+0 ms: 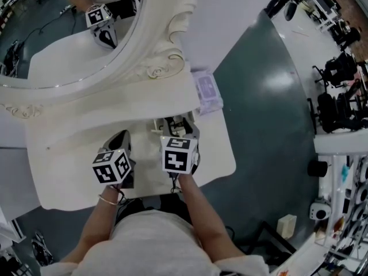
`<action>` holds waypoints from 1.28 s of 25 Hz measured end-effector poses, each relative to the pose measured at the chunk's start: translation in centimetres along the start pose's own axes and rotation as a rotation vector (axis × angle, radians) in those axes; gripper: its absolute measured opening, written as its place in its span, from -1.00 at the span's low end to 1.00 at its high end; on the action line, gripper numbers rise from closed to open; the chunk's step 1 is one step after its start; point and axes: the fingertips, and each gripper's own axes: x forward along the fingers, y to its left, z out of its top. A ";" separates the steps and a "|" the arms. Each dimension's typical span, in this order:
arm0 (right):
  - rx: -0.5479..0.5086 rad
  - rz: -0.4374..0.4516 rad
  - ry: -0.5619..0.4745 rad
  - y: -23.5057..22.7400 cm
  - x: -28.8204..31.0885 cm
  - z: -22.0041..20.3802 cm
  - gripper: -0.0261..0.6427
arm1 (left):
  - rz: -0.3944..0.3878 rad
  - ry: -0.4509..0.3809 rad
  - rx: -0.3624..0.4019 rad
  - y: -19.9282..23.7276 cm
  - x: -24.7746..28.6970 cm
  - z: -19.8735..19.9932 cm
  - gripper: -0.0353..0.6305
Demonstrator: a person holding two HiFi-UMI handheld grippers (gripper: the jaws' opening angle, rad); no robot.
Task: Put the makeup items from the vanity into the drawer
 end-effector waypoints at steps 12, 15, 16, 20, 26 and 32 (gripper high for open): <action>0.054 -0.060 -0.044 -0.2 -2.5 0.7 -0.49 | -0.024 -0.029 0.024 0.0 -1.9 0.8 -0.88; 0.062 -0.080 -0.051 -0.1 -3.3 0.6 -0.56 | -0.033 -0.040 0.033 0.0 -2.6 1.1 -0.88; 0.064 -0.087 -0.055 0.0 -3.6 0.7 -0.59 | -0.036 -0.043 0.036 0.1 -2.8 1.2 -0.88; 0.068 -0.102 -0.073 0.7 -4.7 0.7 -0.64 | -0.047 -0.058 0.045 0.3 -3.9 1.5 -0.88; 0.079 -0.114 -0.096 1.7 -6.6 0.6 -0.69 | -0.072 -0.076 0.072 -0.1 -5.5 1.6 -0.88; 0.094 -0.127 -0.116 2.2 -8.7 -0.3 -0.77 | -0.097 -0.084 0.095 -0.5 -7.1 1.1 -0.88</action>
